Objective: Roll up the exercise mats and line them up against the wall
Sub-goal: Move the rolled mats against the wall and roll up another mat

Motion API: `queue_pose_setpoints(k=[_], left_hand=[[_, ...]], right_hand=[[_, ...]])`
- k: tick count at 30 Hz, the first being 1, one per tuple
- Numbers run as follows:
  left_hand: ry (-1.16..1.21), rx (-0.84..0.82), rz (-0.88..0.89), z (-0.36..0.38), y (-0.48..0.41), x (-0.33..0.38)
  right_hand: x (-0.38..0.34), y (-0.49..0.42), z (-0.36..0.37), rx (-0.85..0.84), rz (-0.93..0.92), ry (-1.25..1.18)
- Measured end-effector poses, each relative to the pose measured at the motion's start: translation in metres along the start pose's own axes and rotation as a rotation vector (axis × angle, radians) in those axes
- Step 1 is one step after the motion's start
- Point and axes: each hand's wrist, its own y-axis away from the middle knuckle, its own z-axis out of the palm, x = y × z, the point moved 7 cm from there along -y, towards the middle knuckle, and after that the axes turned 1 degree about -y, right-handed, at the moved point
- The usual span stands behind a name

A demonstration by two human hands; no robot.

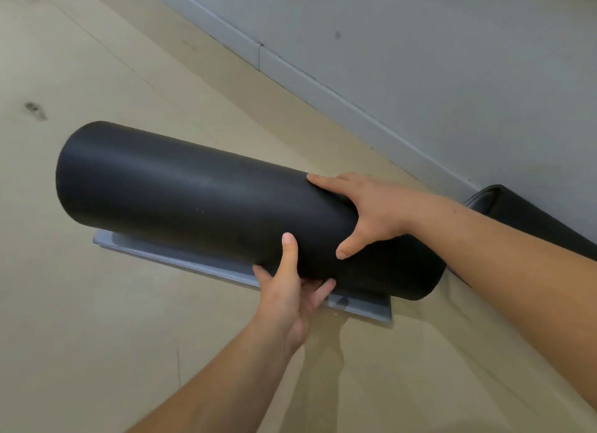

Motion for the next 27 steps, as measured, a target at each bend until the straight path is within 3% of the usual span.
queue_pose_setpoints(k=[6, 9, 12, 15, 19, 22, 27], left_hand=[[-0.246, -0.114, -0.003, 0.079, -0.050, 0.030], [-0.413, -0.011, 0.093, 0.091, -0.053, 0.036], [-0.485, 0.032, 0.219, 0.093, -0.039, 0.018], [-0.483, -0.046, 0.237, 0.102, -0.029, -0.003], [-0.542, -0.060, 0.193, 0.111, -0.030, -0.017], [-0.534, -0.130, 0.060, 0.124, -0.024, -0.039], [-0.483, -0.173, 0.060, 0.150, -0.030, -0.036]], right_hand=[[0.078, -0.015, -0.030, 0.128, 0.101, -0.118], [0.096, -0.007, -0.030, 0.238, 0.135, -0.229], [0.092, 0.009, -0.020, 0.350, 0.117, -0.161], [0.093, 0.025, -0.010, 0.263, 0.081, -0.057], [0.128, 0.045, -0.009, 0.072, 0.242, 0.044], [0.138, 0.047, -0.007, 0.070, 0.226, 0.039], [0.162, 0.038, -0.028, 0.113, 0.221, -0.092]])
